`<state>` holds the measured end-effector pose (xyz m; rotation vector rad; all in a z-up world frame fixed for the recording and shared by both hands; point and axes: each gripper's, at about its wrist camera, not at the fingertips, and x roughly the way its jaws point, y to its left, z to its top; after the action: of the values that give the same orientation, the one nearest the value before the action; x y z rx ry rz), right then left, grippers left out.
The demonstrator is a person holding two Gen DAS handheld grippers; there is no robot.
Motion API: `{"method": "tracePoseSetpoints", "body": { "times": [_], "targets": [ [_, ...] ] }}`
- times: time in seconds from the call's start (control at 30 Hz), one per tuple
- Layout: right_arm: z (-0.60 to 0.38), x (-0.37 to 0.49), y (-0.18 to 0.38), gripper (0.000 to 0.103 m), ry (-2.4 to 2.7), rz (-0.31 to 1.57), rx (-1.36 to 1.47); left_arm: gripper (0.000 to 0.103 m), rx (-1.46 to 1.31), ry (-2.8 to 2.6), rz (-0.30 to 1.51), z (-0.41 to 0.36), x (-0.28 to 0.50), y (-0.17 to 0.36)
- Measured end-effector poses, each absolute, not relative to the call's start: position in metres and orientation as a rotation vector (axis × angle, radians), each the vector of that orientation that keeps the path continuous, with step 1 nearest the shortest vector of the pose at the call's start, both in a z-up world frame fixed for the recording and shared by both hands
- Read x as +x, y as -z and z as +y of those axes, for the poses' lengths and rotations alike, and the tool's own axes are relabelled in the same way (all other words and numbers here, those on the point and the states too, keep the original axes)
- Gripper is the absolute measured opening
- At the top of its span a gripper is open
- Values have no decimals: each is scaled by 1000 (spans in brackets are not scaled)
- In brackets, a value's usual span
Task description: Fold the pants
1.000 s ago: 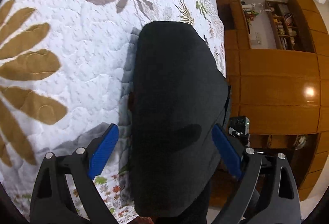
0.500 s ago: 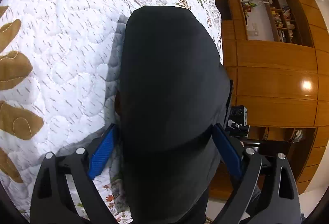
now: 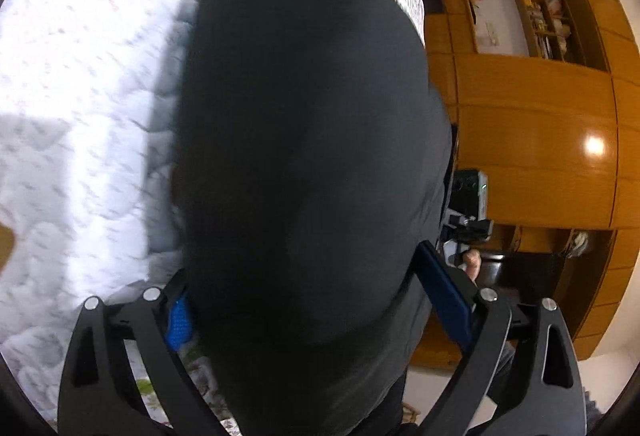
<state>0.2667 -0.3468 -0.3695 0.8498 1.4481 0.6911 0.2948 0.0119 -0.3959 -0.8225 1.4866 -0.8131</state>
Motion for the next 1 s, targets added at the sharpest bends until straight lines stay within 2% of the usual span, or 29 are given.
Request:
{"method": "tracePoseSetpoints", "body": {
  "times": [0.23,0.3,0.37,0.4,0.47,0.5,0.57,0.67,0.9,1.0],
  "targets": [
    [-339,273,371,100,-690,1469,806,92,-796,776,1488,13,293,398],
    [-338,273,368,98,-682,1469,787,83,-764,749,1493,12,292,397],
    [-335,273,365,85,-681,1467,790,65,-756,732,1492,17,291,395],
    [-333,272,364,81,-682,1465,790,60,-755,733,1486,20,289,394],
    [-328,272,360,65,-689,1439,782,44,-740,736,1464,22,286,387],
    [-327,271,356,62,-693,1423,780,41,-737,734,1454,23,285,384],
    [-327,269,349,47,-706,1396,789,33,-728,733,1434,25,284,377],
    [-319,270,326,40,-735,1356,779,28,-701,734,1408,29,281,365],
    [-274,301,281,40,-810,1306,719,27,-704,706,1318,78,294,322],
    [-240,342,271,40,-836,1298,709,27,-698,668,1283,109,317,304]
  ]
}}
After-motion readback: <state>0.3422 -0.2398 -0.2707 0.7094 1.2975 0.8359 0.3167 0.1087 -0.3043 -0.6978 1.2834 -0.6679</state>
